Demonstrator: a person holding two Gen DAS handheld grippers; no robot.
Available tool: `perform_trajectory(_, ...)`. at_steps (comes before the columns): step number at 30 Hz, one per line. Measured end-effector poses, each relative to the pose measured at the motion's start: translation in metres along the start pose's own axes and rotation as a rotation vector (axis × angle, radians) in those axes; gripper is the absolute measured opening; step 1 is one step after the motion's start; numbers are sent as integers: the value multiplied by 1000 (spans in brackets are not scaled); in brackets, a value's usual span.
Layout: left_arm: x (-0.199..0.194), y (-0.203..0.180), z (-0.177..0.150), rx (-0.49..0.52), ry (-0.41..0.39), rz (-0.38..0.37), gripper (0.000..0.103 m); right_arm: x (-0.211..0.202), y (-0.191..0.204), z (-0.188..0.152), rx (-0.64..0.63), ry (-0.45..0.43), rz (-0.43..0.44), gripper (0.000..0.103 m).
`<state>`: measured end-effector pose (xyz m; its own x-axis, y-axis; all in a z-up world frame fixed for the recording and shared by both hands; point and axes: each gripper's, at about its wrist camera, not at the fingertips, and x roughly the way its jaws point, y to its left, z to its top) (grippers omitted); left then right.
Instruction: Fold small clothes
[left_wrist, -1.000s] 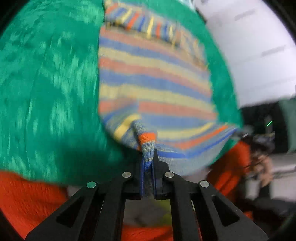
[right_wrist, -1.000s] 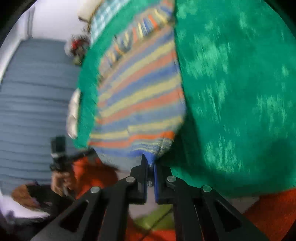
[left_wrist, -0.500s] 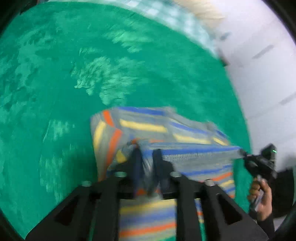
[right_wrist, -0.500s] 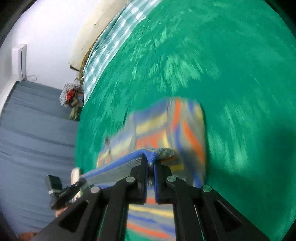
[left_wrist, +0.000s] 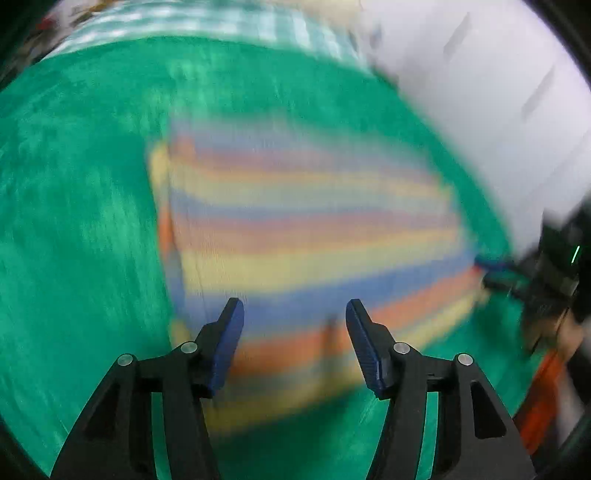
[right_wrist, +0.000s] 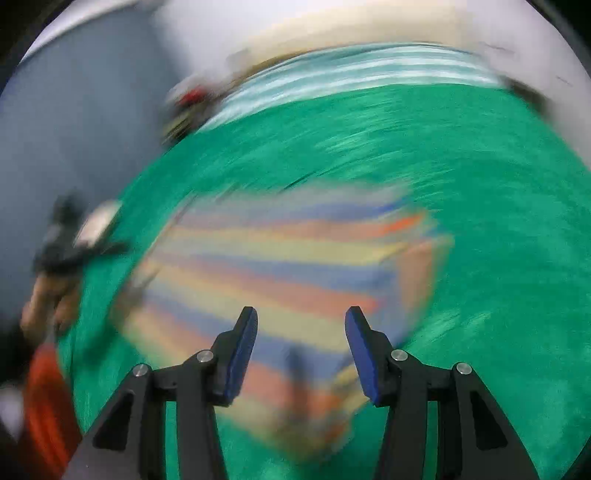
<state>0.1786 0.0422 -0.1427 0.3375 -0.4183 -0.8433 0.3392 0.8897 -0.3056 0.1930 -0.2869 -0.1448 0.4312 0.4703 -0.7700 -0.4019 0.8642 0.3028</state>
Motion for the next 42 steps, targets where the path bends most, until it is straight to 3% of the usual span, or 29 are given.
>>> perform_trajectory(1, 6, 5, -20, 5, 18, 33, 47, 17, 2, -17, -16, 85, -36, 46)
perform_trajectory(2, -2, 9, -34, 16, -26, 43, 44, 26, -5, -34, 7, 123, -85, 43)
perform_trajectory(3, -11, 13, -40, 4, -43, 53, 44, 13, -14, -51, 73, 44, -69, 40)
perform_trajectory(5, -28, 22, -47, -79, -37, 43, 46, -4, -15, -61, 133, 35, -96, 37)
perform_trajectory(7, -47, 17, -55, -127, -54, 123, 71, -16, -8, -65, 138, 82, -205, 42)
perform_trajectory(9, -66, 9, -62, -135, -130, 166, 77, -34, 0, -73, 152, 50, -203, 42)
perform_trajectory(11, -76, -1, -68, -172, -213, 208, 90, -48, 6, -80, 185, -25, -208, 49)
perform_trajectory(13, -80, 0, -70, -234, -291, 281, 96, -61, 10, -100, 251, -102, -259, 74)
perform_trajectory(14, -81, 5, -71, -264, -317, 313, 96, -62, 12, -110, 292, -133, -292, 80)
perform_trajectory(15, -80, 11, -75, -278, -331, 343, 98, -62, 10, -123, 326, -147, -330, 88)
perform_trajectory(17, -63, 24, -64, -292, -342, 439, 98, -39, 8, -144, 348, -115, -402, 90)
perform_trajectory(18, -53, 32, -66, -294, -329, 481, 100, -34, 12, -149, 304, -142, -423, 92)
perform_trajectory(19, -38, 43, -69, -299, -282, 518, 102, -30, 18, -148, 260, -150, -428, 102)
perform_trajectory(20, -19, 55, -74, -318, -200, 518, 103, -24, 21, -145, 237, -117, -440, 103)
perform_trajectory(21, -11, 61, -79, -326, -186, 499, 102, -18, 24, -141, 225, -100, -459, 103)
perform_trajectory(23, -21, 57, -82, -325, -244, 487, 103, -15, 25, -140, 219, -110, -468, 103)
perform_trajectory(26, -21, 52, -86, -312, -236, 517, 103, -18, 29, -143, 218, -118, -470, 103)
perform_trajectory(42, -14, 53, -86, -301, -253, 524, 103, -36, 33, -160, 207, -123, -483, 103)
